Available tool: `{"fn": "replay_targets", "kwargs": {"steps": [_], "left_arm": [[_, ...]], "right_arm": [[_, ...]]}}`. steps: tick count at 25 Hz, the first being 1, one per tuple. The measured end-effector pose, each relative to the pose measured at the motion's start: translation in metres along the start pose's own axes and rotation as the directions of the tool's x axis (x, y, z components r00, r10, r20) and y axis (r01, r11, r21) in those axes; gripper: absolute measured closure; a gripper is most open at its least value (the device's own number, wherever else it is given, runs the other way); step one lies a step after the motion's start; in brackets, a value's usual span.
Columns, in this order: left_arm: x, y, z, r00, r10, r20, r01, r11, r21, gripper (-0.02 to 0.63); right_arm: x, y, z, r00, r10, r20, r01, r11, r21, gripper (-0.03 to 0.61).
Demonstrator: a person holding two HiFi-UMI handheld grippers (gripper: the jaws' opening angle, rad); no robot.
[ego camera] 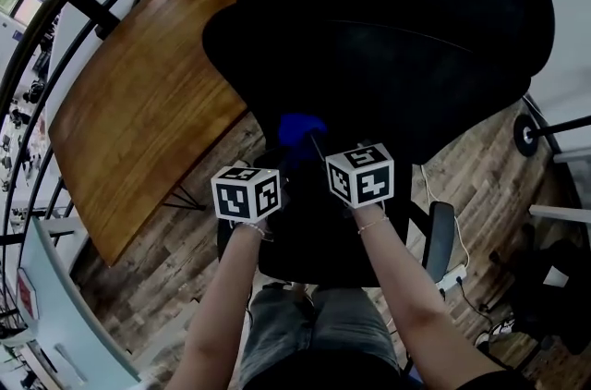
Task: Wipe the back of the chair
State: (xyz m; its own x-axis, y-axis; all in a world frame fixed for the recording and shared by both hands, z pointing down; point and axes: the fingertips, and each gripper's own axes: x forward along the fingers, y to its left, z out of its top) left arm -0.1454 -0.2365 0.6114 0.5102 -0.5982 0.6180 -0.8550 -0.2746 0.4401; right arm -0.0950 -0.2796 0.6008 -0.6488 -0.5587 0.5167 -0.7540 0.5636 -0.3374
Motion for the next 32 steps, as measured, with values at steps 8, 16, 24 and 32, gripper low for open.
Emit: {"fn": "replay_targets", "kwargs": {"steps": [8,16,24,32], "left_arm": [[0.033,-0.042,0.001,0.998,-0.061,-0.024,0.062,0.997,0.049,0.581],[0.056,-0.077,-0.001,0.991,-0.122,-0.052,0.125,0.989,0.079,0.581],[0.08,-0.123,-0.008,0.975,-0.202,-0.098,0.213,0.969,0.122,0.581],[0.105,-0.165,-0.01,0.951,-0.273,-0.142,0.295,0.942,0.161,0.581]], "right_arm": [[-0.027,-0.034,-0.008,0.998,-0.056,0.011,0.055,0.998,0.034,0.499],[-0.063,-0.078,-0.019,0.987,-0.159,0.024,0.156,0.983,0.098,0.499],[-0.102,-0.119,-0.032,0.965,-0.26,0.03,0.254,0.959,0.126,0.499],[-0.14,-0.161,-0.047,0.935,-0.351,0.039,0.337,0.92,0.197,0.499]]}}
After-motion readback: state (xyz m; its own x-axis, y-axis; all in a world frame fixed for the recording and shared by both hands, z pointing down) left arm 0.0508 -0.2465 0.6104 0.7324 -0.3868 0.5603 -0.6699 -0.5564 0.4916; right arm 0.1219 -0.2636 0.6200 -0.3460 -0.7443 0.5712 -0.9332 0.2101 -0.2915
